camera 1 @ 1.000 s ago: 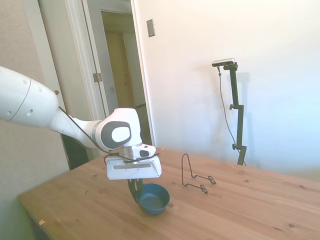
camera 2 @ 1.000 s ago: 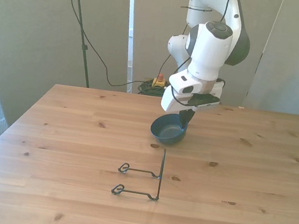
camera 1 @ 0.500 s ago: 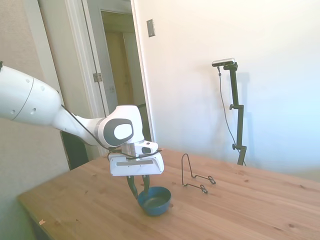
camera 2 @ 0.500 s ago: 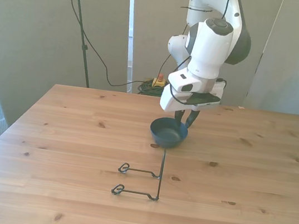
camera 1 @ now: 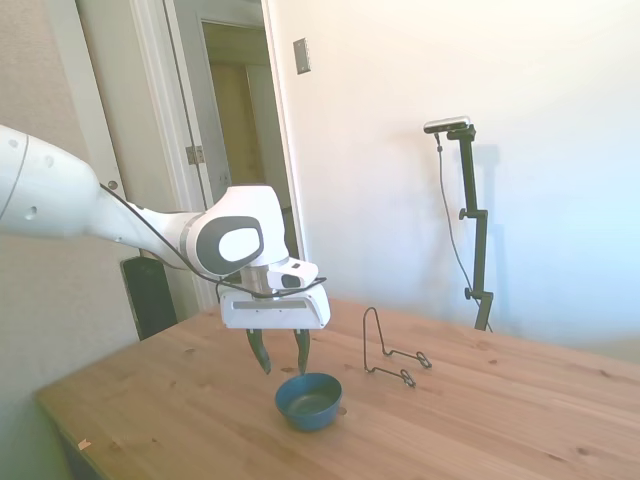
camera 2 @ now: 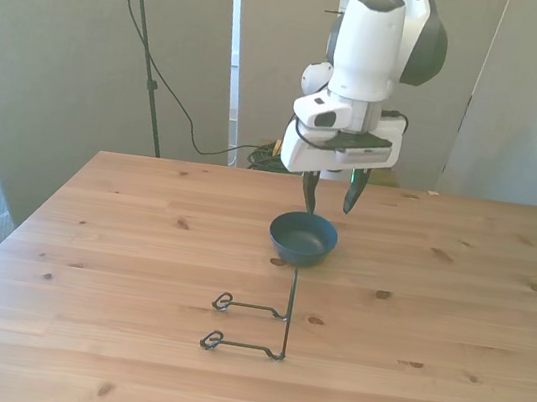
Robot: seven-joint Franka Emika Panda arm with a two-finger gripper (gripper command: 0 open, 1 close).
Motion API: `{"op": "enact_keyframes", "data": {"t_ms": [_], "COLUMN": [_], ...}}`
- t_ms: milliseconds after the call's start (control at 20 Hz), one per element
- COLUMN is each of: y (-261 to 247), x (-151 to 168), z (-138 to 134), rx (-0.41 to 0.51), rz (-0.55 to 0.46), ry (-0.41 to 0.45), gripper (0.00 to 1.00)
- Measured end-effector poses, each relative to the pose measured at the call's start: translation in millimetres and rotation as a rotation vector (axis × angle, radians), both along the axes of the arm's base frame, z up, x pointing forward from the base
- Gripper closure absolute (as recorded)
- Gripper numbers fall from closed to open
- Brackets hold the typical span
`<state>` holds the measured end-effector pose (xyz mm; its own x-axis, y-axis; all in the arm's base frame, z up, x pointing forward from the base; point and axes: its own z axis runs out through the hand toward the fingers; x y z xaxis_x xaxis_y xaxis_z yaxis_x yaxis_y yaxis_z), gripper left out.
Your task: Unload the bowl
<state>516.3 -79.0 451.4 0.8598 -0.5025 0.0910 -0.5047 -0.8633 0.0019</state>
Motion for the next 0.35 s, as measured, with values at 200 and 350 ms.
{"op": "enact_keyframes", "data": {"t_ms": [200, 350], "y": [-34, -55], "x": [-5, -5], "z": [23, 35], "rx": [-0.005, -0.011], "rz": [-0.179, -0.316], "ry": [-0.082, -0.14], "gripper": [0.0, 0.0]}}
